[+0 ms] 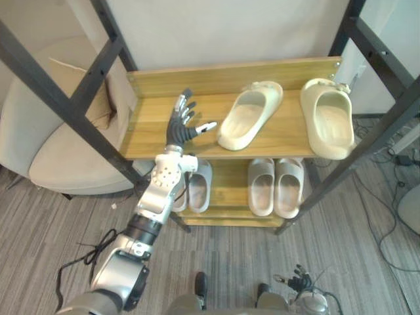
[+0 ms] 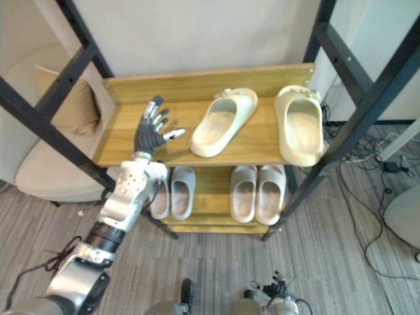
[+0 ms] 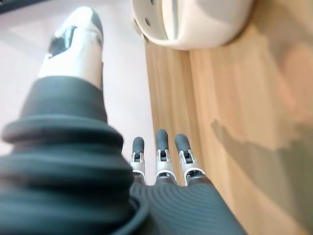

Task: Organize the slippers on the shoe rack

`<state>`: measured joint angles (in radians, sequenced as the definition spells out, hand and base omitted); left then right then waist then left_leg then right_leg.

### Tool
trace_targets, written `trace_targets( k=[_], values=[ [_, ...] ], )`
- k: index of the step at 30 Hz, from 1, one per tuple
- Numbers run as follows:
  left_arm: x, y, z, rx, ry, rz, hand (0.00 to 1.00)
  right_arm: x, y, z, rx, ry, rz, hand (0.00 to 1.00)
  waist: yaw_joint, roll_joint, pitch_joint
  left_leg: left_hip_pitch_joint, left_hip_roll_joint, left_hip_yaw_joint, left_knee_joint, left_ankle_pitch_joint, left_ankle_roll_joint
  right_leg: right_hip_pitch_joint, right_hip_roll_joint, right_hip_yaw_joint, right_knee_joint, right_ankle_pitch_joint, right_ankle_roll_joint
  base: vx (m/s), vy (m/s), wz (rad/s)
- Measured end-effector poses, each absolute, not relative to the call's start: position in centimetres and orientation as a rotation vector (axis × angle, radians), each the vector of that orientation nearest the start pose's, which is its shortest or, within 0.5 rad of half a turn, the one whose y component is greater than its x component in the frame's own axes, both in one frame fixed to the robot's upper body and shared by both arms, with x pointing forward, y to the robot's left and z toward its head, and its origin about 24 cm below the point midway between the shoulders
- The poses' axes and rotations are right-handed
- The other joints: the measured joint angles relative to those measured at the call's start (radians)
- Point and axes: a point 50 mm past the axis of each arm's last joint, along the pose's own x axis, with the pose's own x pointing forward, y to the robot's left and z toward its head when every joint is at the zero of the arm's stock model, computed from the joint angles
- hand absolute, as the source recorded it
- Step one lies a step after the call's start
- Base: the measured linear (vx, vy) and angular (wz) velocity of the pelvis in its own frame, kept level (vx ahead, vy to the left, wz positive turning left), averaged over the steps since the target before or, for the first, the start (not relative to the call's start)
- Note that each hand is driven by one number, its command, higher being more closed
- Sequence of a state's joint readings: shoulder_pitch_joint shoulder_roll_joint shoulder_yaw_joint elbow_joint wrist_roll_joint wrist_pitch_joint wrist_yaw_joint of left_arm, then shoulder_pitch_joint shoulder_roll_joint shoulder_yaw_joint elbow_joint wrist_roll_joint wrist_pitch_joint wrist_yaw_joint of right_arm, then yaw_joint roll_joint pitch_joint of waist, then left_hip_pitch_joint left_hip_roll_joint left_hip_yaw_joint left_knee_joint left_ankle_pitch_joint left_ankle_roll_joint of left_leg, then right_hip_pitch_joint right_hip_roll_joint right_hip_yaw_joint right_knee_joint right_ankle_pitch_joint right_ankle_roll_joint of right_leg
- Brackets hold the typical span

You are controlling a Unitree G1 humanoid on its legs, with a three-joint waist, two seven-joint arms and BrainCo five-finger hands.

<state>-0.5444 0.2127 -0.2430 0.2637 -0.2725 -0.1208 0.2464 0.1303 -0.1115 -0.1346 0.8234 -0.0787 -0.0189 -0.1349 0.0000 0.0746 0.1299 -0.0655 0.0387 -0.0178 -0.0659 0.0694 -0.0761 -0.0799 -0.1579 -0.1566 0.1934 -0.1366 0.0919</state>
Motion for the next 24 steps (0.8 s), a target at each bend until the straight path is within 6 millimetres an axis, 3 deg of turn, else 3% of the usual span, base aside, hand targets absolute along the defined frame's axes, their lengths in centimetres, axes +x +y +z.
trace_targets(
  k=[7, 12, 24],
  values=[
    [33.5, 11.1, 12.9, -0.008, -0.293, -0.104, 0.00, 12.1, -21.9, -13.7, -0.188, 0.921, -0.272, 0.00, -0.002, -0.006, -0.003, 0.004, 0.003, -0.007, -0.016, 0.003, -0.002, 0.014, 0.004, -0.012, -0.024, 0.004, 0.000, 0.02, -0.013, 0.04],
    [33.3, 10.1, 12.6, 0.012, -0.285, -0.146, 0.00, 12.0, -21.4, -14.0, -0.176, 0.937, -0.266, 0.00, -0.009, -0.025, -0.011, 0.012, 0.003, -0.007, -0.019, 0.003, -0.003, 0.032, 0.004, -0.021, -0.042, 0.006, 0.000, 0.04, -0.008, 0.03],
    [33.8, 5.0, 13.4, 0.000, -0.285, -0.289, 0.00, 12.3, -20.9, -14.0, -0.158, 0.931, -0.263, 0.00, -0.013, -0.037, -0.011, -0.001, 0.002, 0.026, -0.019, 0.004, -0.002, -0.013, 0.002, 0.017, -0.010, 0.009, 0.003, -0.01, 0.006, -0.07]
  ],
)
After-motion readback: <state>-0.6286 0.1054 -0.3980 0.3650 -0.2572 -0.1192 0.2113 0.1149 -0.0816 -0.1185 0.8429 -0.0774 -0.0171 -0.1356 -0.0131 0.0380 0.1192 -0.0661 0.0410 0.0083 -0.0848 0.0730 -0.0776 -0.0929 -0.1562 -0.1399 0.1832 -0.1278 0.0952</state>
